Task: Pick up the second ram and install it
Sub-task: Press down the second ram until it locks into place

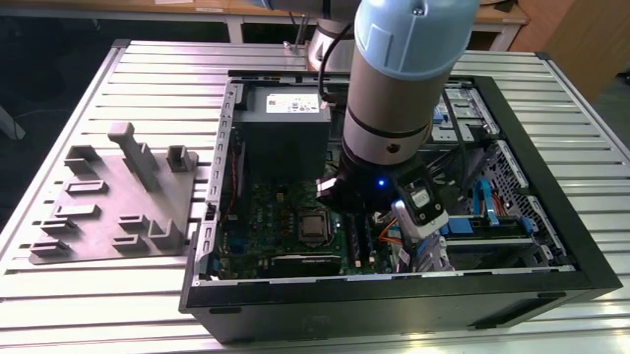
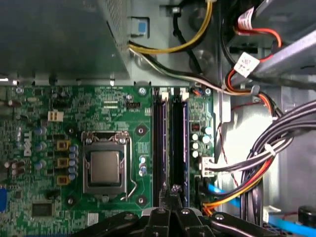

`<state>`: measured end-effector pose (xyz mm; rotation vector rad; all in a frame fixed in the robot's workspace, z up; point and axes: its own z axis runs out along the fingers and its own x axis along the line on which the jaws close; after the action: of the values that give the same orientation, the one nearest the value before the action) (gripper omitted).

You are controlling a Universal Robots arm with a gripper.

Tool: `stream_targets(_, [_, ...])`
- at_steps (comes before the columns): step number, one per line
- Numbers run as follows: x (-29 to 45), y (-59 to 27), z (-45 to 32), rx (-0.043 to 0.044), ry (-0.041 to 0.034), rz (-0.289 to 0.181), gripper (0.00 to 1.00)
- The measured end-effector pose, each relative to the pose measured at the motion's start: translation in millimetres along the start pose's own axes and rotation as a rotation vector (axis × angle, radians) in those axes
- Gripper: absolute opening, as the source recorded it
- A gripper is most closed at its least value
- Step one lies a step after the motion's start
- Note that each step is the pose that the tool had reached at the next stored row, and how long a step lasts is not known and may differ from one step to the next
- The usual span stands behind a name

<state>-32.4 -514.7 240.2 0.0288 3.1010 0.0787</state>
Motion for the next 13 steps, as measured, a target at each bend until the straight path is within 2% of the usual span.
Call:
stream_targets(7, [0.2,-4.5,5.2,-0.0002,-0.0001,0.000,0.10])
stream_targets(13, [0.1,-4.7,6.1,-0.0002,-0.0001,0.000,0.10])
